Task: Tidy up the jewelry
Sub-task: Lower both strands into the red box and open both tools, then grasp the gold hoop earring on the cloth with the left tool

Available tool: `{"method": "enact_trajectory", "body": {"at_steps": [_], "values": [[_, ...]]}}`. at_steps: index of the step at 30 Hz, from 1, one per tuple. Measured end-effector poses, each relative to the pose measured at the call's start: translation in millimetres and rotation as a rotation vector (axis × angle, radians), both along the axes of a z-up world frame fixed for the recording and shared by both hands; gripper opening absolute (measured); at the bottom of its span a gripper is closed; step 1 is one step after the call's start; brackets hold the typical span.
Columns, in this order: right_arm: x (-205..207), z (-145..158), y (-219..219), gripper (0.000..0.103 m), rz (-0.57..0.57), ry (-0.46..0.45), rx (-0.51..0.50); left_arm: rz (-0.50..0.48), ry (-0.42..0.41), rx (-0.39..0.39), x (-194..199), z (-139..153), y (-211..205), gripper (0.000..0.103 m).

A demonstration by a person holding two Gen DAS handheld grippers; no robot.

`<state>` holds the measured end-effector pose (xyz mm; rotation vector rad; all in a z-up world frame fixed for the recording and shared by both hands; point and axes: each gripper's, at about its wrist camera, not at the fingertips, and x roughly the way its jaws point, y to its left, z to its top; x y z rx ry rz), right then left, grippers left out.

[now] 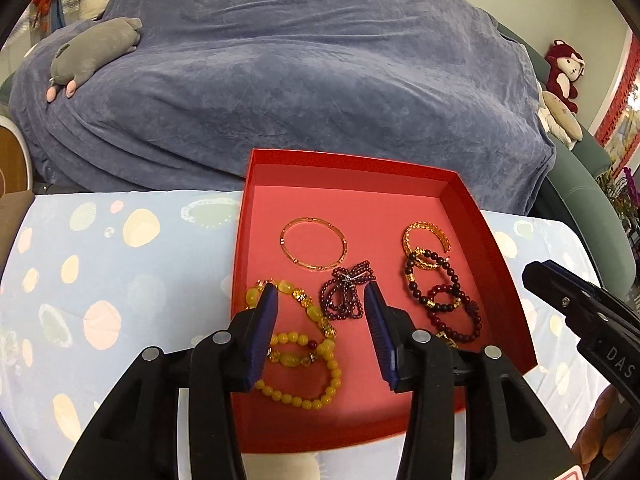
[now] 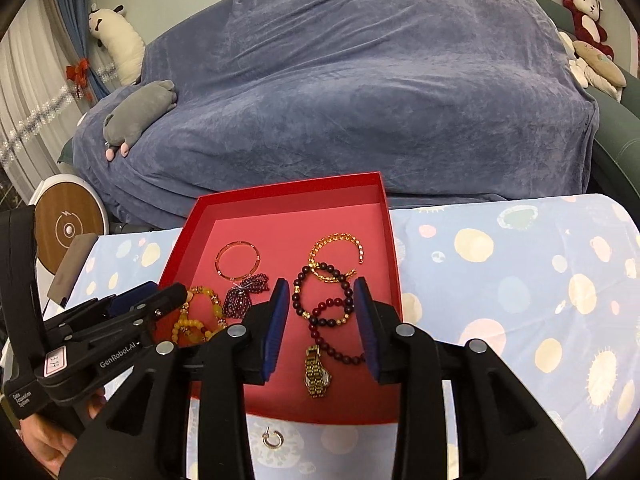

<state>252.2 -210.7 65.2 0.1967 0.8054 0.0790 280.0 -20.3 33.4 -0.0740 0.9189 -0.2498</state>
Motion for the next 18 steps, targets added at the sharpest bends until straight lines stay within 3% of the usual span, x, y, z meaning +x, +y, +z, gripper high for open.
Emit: {"method": "enact_trajectory", "body": {"at_steps": [9,18], "values": [[-54,17,3,0.032,0.005,-0.024,-0.034,0.004,-0.023,0.011,-43,20,11,0.043],[-108,9,1,0.032,-0.02,-0.007,-0.023,-0.015,-0.013,0.016,-94,18,13,0.049]]}}
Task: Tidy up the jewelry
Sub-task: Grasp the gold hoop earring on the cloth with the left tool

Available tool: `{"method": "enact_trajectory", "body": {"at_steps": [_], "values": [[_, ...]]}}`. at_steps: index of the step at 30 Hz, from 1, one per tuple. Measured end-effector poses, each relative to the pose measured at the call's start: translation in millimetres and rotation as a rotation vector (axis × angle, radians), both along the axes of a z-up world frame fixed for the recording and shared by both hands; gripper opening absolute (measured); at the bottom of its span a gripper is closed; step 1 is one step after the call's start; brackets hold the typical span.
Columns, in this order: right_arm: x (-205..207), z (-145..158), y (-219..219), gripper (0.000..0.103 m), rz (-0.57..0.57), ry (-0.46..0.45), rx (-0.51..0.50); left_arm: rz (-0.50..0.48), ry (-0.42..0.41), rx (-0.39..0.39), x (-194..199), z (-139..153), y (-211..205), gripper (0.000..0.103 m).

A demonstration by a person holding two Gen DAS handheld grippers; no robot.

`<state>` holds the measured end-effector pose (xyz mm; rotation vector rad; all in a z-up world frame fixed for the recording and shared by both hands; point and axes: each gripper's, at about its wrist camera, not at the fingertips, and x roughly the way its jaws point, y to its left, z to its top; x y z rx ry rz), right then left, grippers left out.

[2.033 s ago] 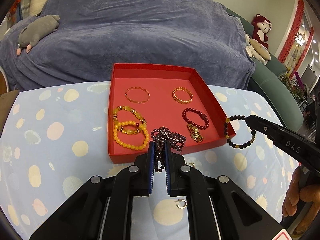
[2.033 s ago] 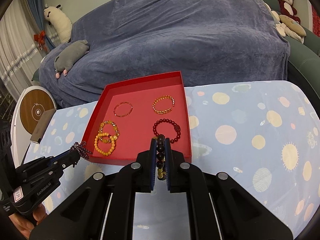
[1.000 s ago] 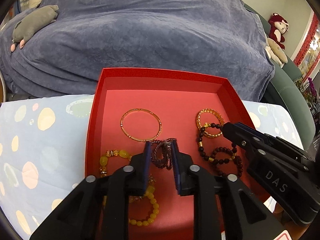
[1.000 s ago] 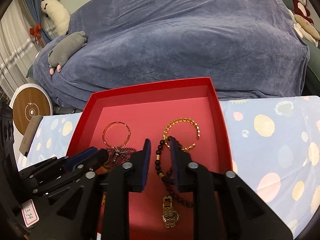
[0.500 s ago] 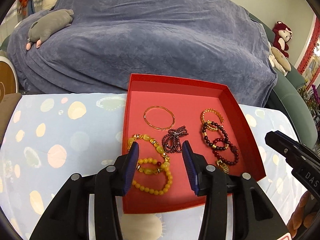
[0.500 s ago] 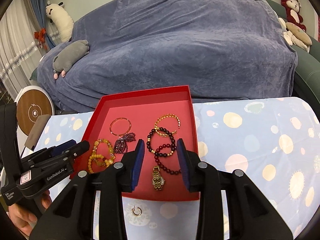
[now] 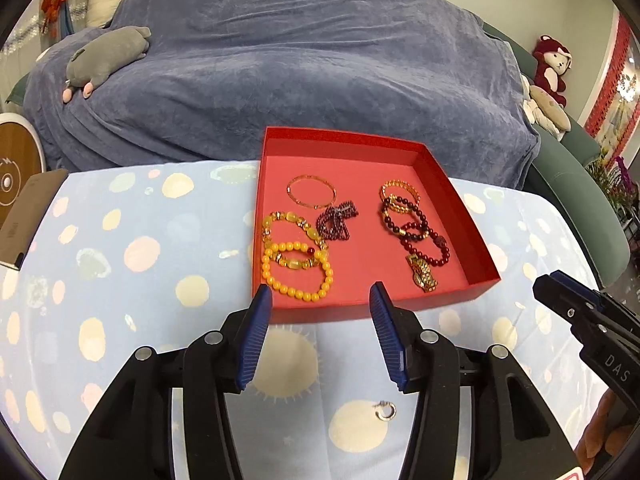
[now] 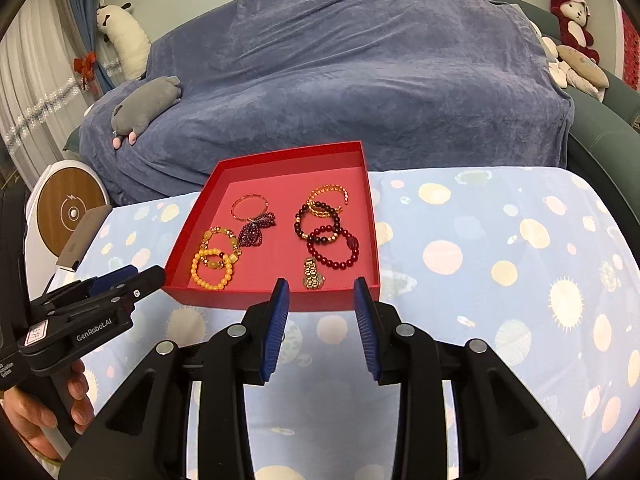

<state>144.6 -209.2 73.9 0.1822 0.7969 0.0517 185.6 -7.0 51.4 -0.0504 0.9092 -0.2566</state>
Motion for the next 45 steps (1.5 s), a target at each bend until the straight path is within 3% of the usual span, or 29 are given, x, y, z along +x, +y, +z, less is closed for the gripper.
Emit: {"method": "enact_trajectory", "body": {"at_steps": [8,15,29,34,39,45], "values": [[-22,-12,0,0.032,0.007,0.034,0.026,-0.019,0.055,0.006,-36,-24,-5,0.049],[-22,-26,1,0.032,0.02,0.077,-0.008,-0.126,0.115,0.034,-57,-52,-33,0.051],[-23,-33,7,0.032,0.03,0.098,-0.012,-0.149,0.153,0.054,-58,-84,-48,0.048],[-22,-35,9,0.032,0.034,0.105,-0.01,-0.155,0.132,0.067,-57,-85,-54,0.039],[-19,-39,11,0.032,0.041,0.118,-0.008,-0.166,0.116,0.087,-57,-85,-57,0.014],[-16,-40,17,0.032,0.058,0.124,-0.016,-0.178,0.132,0.068,-57,-84,-55,0.014]]}}
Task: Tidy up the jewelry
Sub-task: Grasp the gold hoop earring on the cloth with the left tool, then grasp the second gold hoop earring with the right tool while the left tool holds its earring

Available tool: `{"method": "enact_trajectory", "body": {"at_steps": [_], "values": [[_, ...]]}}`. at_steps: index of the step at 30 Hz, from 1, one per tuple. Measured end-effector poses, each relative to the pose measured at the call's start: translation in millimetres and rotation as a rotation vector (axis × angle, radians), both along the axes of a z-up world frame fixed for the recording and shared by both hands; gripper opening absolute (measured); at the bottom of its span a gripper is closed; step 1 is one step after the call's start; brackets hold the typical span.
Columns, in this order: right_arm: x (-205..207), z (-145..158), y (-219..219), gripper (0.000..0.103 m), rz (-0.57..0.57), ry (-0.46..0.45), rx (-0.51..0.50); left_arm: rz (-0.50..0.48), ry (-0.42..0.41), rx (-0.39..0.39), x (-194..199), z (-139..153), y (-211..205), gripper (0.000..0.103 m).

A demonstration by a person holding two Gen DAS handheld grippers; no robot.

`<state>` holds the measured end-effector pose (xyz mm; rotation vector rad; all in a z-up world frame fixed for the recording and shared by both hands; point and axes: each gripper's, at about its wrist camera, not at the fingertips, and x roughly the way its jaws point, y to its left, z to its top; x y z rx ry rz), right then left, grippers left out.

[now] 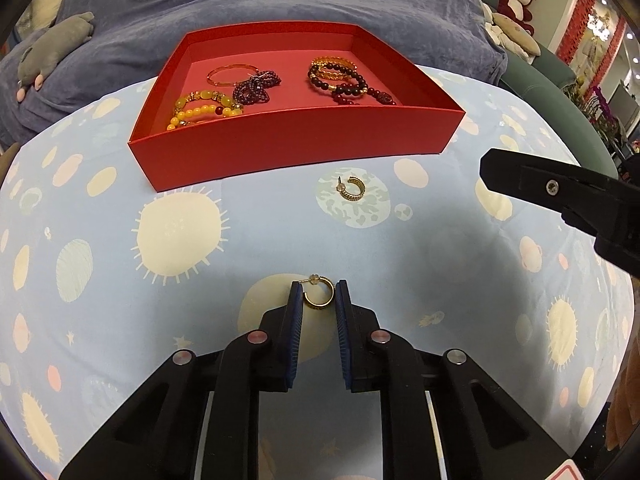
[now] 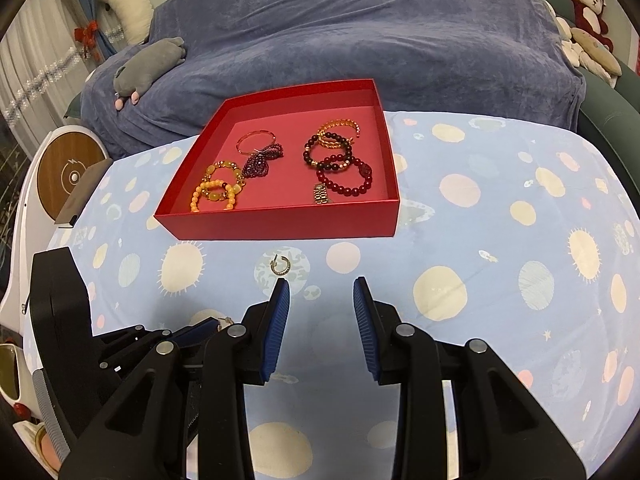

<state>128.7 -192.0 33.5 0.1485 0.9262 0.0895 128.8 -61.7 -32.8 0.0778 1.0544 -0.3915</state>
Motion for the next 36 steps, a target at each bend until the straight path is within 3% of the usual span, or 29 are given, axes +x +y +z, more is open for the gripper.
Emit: {"method": "enact_trajectory", "body": {"at_steps": [11,14,29,32,36], "values": [[26,-21,24,0.032,0.068,0.029,-0.035,0.065,0.01,-0.049,5,18,29,0.014],[37,-31,26,0.032,0.065,0.054,-0.004,0.086,0.015,-0.057,6,20,38,0.014],[56,-59,49,0.032,0.097,0.084,-0.061,0.133,0.028,-0.07,9,20,65,0.014],[57,-59,51,0.03,0.1,0.077,-0.078,0.141,0.032,-0.068,10,19,69,0.014],[56,-60,55,0.02,0.105,0.068,-0.119,0.151,0.036,-0.062,11,18,71,0.014]]}}
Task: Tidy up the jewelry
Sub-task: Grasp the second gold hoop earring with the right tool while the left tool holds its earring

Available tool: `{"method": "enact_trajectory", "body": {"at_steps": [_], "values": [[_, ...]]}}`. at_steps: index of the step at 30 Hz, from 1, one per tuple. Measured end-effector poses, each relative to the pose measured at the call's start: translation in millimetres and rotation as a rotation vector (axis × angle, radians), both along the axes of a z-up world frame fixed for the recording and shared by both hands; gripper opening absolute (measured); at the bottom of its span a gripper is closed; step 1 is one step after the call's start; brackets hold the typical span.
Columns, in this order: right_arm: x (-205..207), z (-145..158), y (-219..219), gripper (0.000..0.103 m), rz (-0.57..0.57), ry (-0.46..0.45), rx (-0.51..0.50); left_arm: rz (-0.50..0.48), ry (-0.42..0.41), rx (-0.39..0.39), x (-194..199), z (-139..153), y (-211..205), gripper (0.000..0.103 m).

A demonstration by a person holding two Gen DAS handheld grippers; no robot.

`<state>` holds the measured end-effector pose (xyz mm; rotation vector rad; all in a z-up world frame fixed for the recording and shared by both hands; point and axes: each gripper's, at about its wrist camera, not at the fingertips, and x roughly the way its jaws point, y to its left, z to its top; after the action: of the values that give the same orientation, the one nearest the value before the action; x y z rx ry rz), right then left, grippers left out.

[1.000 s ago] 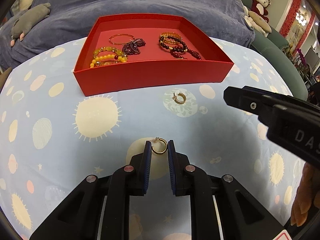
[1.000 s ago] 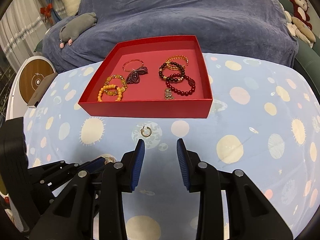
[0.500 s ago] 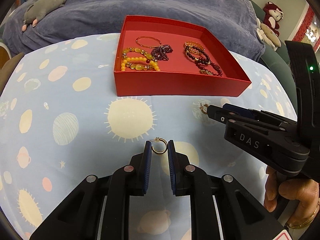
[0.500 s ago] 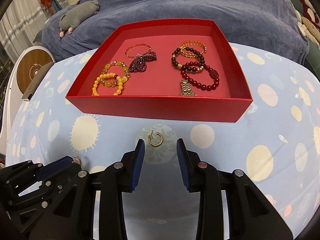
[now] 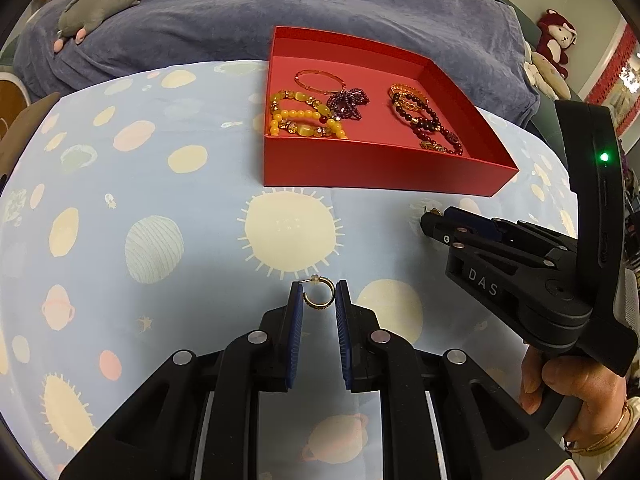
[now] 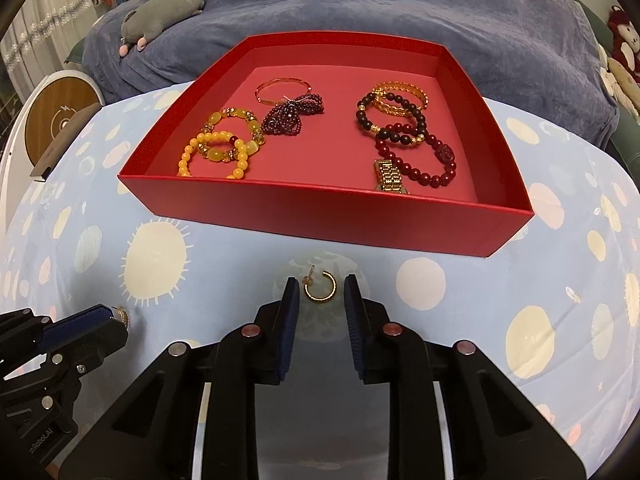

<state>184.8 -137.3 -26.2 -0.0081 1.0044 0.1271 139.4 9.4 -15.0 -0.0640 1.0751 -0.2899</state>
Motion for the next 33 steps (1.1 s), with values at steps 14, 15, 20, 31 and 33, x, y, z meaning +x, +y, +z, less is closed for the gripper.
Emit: {"method": "enact_trajectory", "body": {"at_steps": [14,15,20,31,33], "values": [[-13,12,-8,0.016,0.001,-0.01,0.012,0.018,-0.005,0.0,5,5,-3,0.014],[-16,15,-10,0.016,0.0,-0.015,0.019,0.02,-0.006,-0.001,6,6,-3,0.014],[-30,33,-17,0.016,0.006,-0.045,0.058,0.024,-0.02,0.011,8,10,-10,0.014],[-52,49,-27,0.016,0.018,-0.065,0.103,0.015,-0.05,0.044,10,15,-33,0.014],[-54,51,-29,0.016,0.015,-0.069,0.106,0.009,-0.059,0.053,10,16,-38,0.014]]}}
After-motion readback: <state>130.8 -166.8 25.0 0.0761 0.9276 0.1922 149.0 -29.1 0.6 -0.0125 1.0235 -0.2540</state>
